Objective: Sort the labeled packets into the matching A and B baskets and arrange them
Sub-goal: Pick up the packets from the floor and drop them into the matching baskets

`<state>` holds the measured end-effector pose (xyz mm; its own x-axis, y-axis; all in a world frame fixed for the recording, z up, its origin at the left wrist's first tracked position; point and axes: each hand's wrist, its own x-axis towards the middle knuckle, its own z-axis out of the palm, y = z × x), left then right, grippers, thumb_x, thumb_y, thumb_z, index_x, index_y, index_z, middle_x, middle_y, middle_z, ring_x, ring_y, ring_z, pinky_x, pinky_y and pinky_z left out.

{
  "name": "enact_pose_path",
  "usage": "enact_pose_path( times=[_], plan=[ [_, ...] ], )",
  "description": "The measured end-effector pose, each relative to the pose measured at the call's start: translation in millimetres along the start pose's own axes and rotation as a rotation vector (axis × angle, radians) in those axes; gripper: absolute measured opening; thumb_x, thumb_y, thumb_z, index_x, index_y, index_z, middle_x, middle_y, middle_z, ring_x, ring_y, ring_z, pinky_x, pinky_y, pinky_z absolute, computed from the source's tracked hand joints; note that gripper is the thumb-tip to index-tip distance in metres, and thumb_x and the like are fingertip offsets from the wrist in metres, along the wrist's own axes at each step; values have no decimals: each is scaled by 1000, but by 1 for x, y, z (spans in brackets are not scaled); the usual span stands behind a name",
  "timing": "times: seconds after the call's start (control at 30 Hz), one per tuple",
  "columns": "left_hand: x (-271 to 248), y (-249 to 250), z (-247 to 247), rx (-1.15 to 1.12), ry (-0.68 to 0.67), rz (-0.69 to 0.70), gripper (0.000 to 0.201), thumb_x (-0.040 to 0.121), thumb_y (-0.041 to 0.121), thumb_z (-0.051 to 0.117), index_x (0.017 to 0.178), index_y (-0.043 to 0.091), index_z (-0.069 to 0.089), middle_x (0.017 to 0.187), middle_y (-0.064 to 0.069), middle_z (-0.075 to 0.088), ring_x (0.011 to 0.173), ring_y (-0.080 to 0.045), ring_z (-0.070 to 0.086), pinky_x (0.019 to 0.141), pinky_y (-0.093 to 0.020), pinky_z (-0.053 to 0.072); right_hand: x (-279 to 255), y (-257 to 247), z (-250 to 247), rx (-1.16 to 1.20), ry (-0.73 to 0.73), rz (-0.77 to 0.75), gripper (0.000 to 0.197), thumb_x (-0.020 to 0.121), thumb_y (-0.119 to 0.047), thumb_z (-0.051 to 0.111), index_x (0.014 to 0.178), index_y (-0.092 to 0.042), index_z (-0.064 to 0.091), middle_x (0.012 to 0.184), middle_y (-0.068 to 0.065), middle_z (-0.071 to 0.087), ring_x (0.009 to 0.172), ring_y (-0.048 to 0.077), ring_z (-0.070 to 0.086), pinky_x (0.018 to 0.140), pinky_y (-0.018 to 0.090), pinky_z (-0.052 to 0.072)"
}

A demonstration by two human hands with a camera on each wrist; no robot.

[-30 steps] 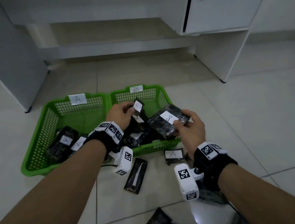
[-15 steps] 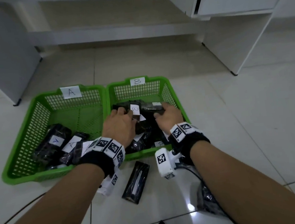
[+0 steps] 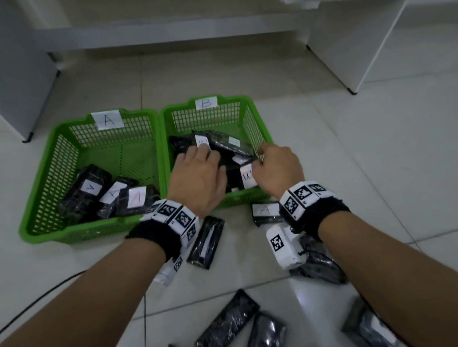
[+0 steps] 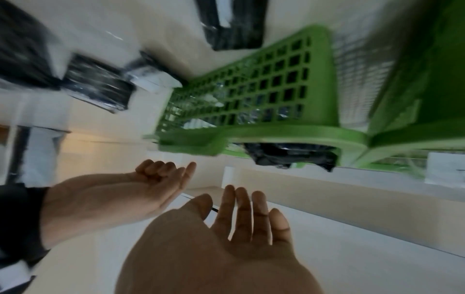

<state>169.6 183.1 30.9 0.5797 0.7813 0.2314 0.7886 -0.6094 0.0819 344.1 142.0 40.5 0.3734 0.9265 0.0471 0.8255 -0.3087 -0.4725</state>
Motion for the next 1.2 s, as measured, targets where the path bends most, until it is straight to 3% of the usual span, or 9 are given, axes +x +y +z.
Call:
enact_pose_path(
  times=[0.1,0.2,0.4,0.53,0.63,0.77,0.9,1.03,1.2],
  plan=[
    [-24,39,5,-85,-25,156,27,91,32,42,92,11,59,90,-9,58,80,-31,57,69,-41,48,-38,29,-24,15,43,11,25,89,-16,57,110,-9,68,94,18,72,90,36,65,73,35,48],
    [-47,76,14,-127,-193,216,22,92,28,44,92,12,58,92,-8,60,80,-33,61,60,-37,47,-73,71,-45,17,-4,68,25,82,-14,61,105,-13,70,94,14,73,94,34,66,79,33,49],
    [-66,120,25,-136,-511,132,34,87,18,52,120,13,55,125,-6,55,117,-28,52,86,-37,46,-132,127,-60,-73,-204,106,42,72,-30,75,111,-17,67,113,8,56,111,26,52,93,39,50],
    [-65,134,35,-151,-548,100,52,79,9,57,129,12,47,133,-7,45,125,-28,44,93,-40,47,-154,143,-48,-78,-363,54,72,62,-38,81,127,-19,56,119,8,51,115,27,47,96,42,49],
    [-60,136,47,-145,-543,91,58,78,6,59,135,11,44,144,-8,37,132,-29,38,99,-41,44,-161,156,-36,-48,-316,-7,71,66,-29,86,129,-19,53,118,7,53,111,27,51,91,41,49],
    [-46,125,64,-148,-517,33,69,80,1,60,144,9,35,160,-11,21,142,-33,33,110,-43,37,-163,168,-37,270,-255,63,46,74,-15,83,115,-24,64,111,2,65,98,20,61,86,31,50],
    [-39,111,84,-121,-505,11,69,87,10,58,150,14,30,156,-9,28,140,-31,35,108,-45,37,-161,172,-48,968,-196,390,21,95,-8,62,114,-14,68,102,17,69,80,29,64,65,39,51],
    [-44,111,94,-34,-434,-4,62,87,32,68,141,18,40,140,-12,35,129,-34,36,104,-52,37,-157,176,-62,1379,-200,629,41,103,-24,39,122,3,62,108,36,64,81,38,63,56,35,38],
    [-43,107,92,-115,-441,-18,45,89,17,66,128,12,45,134,-17,47,121,-38,45,95,-45,44,-152,168,-68,1514,-451,570,74,97,-67,37,124,-6,67,97,18,67,72,32,60,60,35,33]
  ],
)
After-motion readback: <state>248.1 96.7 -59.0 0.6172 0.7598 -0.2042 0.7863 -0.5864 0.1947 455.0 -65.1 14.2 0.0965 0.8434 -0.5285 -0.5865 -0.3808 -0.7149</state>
